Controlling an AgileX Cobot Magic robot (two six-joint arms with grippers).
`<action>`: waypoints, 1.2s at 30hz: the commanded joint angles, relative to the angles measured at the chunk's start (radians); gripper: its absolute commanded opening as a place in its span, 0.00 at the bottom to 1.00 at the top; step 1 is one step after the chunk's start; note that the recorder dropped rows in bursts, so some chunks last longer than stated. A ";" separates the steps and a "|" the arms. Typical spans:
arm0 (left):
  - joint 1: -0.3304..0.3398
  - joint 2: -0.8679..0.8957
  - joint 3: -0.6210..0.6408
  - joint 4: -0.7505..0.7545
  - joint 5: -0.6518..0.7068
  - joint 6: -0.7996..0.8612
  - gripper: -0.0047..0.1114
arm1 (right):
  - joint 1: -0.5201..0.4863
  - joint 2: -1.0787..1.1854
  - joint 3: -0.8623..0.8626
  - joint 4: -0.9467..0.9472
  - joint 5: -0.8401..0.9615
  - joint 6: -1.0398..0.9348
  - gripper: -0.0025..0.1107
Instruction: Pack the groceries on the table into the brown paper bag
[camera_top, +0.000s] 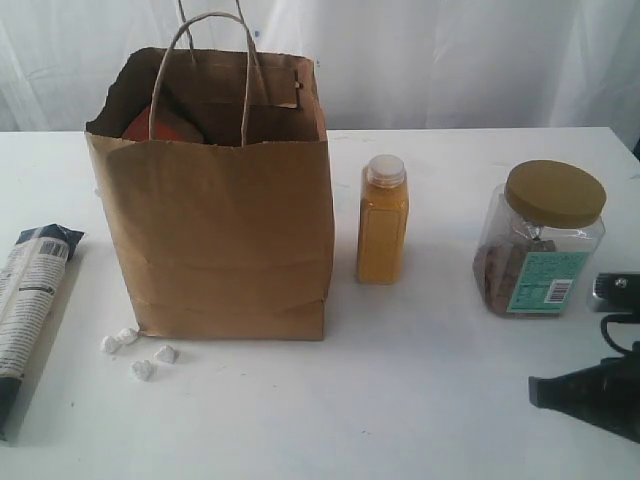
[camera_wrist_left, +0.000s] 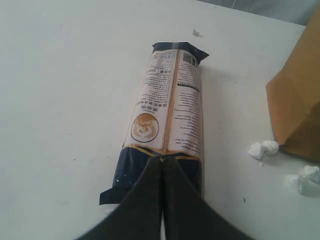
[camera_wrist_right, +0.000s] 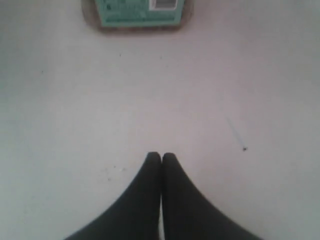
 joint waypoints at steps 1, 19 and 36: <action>-0.005 -0.004 0.004 -0.002 -0.001 -0.003 0.04 | -0.046 -0.001 -0.087 0.166 0.004 -0.264 0.02; -0.005 -0.004 0.004 -0.002 -0.001 -0.003 0.04 | -0.254 0.176 -0.321 1.140 0.145 -1.410 0.02; -0.005 -0.004 0.004 -0.002 -0.001 -0.003 0.04 | -0.255 0.146 0.121 1.194 -0.782 -1.420 0.34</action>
